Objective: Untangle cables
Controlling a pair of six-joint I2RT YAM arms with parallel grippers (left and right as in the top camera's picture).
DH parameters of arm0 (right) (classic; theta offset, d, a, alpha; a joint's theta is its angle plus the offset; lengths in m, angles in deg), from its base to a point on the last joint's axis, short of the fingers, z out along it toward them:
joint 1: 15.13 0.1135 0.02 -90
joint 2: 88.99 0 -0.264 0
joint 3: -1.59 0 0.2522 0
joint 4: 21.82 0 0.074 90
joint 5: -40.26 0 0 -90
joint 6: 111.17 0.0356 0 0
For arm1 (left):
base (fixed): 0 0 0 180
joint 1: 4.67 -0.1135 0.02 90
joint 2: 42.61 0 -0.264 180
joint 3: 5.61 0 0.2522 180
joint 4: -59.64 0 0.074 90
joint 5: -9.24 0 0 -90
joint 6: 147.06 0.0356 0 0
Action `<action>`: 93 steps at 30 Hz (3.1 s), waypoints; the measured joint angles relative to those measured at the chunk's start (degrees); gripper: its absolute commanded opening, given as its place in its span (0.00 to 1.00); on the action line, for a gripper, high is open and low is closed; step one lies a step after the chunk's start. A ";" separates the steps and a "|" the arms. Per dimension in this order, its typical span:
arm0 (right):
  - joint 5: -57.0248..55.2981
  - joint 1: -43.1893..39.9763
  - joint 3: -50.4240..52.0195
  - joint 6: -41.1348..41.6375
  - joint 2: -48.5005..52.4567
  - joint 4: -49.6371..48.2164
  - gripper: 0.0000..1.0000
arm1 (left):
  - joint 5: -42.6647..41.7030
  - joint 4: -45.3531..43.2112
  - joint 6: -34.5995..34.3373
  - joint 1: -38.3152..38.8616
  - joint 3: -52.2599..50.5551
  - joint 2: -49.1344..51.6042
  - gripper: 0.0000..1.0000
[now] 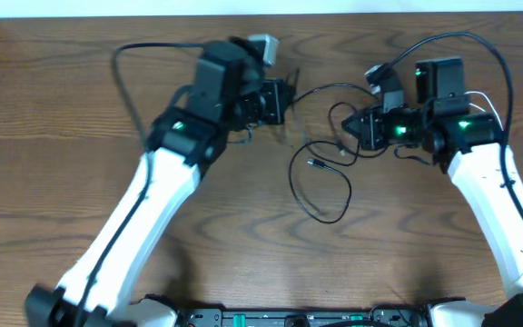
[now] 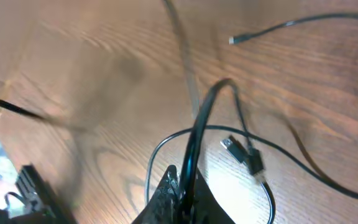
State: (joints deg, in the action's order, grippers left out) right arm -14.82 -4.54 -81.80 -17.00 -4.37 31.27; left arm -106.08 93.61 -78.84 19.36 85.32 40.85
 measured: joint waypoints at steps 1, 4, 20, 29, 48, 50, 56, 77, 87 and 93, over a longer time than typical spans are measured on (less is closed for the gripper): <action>-0.96 0.70 0.33 0.00 0.00 0.00 0.02 | 0.52 -0.11 0.24 -0.07 0.00 -1.53 0.08; -3.10 2.40 1.16 0.00 0.00 -0.11 0.03 | 3.30 -0.11 0.85 -0.26 0.00 -5.70 0.08; -12.50 6.80 8.68 4.52 0.02 -1.60 0.09 | 9.18 1.44 2.29 -0.26 0.00 -8.11 0.08; -17.53 6.80 13.62 7.17 0.02 -3.87 0.56 | 9.31 2.08 2.80 -0.26 0.00 -8.02 0.08; -10.67 6.80 14.14 10.29 1.14 -15.43 0.22 | 19.74 1.22 8.74 -3.02 0.00 -8.31 0.08; -10.19 6.80 14.14 11.87 2.16 -16.79 0.21 | 20.17 -1.07 8.79 -3.15 0.00 -9.29 0.08; -8.41 9.03 14.14 14.86 5.84 -19.39 0.32 | 20.79 -3.96 9.44 -3.15 0.00 -16.11 0.08; 7.87 19.12 14.14 15.63 24.22 -31.85 0.38 | 27.93 -0.72 9.86 -3.15 0.02 -16.72 0.08; 13.09 19.12 14.14 17.99 28.46 -34.99 0.03 | 28.50 -0.09 9.86 -3.15 0.02 -16.72 0.08; 16.55 18.86 14.27 19.43 29.55 -39.06 0.01 | 28.50 4.68 9.86 -3.15 0.02 -16.65 0.08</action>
State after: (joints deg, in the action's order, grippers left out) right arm 1.73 14.32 -67.52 2.43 25.18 -7.79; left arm -77.58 98.29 -68.98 16.21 85.34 24.20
